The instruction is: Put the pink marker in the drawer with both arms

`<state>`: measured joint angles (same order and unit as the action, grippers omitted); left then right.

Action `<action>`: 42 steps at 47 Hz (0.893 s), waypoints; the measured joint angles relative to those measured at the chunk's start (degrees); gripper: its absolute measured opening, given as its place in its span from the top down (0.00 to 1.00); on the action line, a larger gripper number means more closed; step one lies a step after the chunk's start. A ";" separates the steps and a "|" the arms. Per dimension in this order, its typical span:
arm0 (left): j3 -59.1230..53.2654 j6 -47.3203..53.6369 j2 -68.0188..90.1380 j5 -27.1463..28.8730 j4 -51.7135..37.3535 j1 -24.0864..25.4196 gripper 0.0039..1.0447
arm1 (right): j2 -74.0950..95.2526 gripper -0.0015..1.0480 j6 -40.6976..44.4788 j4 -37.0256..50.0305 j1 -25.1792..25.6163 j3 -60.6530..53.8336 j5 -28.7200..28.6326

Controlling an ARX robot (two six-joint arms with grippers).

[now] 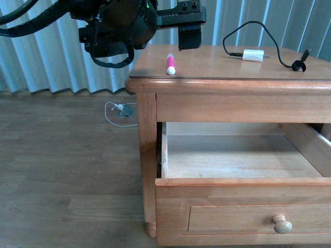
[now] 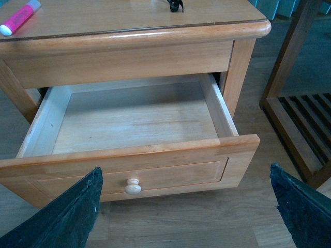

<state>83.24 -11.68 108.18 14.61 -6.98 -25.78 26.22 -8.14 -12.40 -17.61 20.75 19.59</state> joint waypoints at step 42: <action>16.55 3.41 12.59 6.19 14.32 -2.73 0.07 | 0.00 0.08 0.00 0.00 0.00 0.00 0.00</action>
<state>99.79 -8.27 120.77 20.80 7.33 -28.51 26.22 -8.14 -12.40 -17.61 20.75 19.59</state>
